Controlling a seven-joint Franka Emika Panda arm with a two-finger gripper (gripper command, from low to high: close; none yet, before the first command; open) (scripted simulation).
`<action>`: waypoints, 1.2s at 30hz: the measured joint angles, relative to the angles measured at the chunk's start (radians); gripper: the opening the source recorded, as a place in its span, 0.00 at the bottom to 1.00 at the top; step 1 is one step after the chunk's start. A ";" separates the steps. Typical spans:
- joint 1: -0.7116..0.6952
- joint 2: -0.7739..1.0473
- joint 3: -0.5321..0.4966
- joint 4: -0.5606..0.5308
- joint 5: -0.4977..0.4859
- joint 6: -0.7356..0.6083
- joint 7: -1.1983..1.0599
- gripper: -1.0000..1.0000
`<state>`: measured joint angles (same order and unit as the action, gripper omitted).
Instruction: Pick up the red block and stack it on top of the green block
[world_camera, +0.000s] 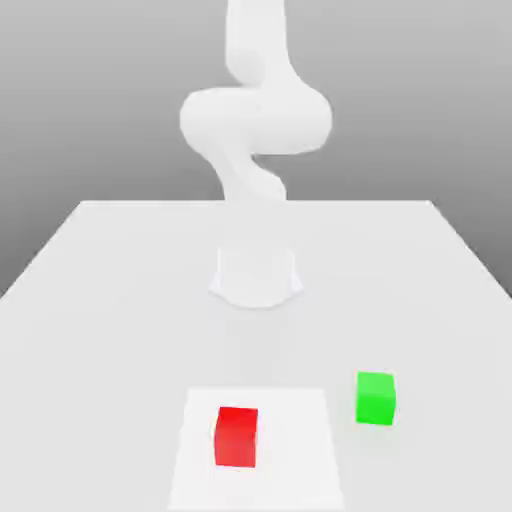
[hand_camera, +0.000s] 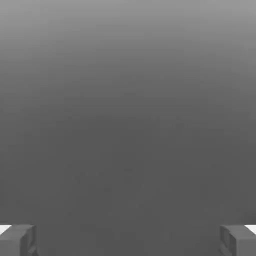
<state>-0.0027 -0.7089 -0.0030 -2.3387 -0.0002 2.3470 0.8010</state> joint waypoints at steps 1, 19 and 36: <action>-0.001 0.040 -0.001 -0.017 0.000 0.020 0.000 0.50; -0.028 0.695 -0.018 -0.295 0.004 0.358 0.003 0.50; -0.036 0.942 -0.012 -0.312 0.013 0.537 -0.002 0.00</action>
<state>-0.0386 0.2328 -0.0154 -2.6507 0.0127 2.8835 0.7990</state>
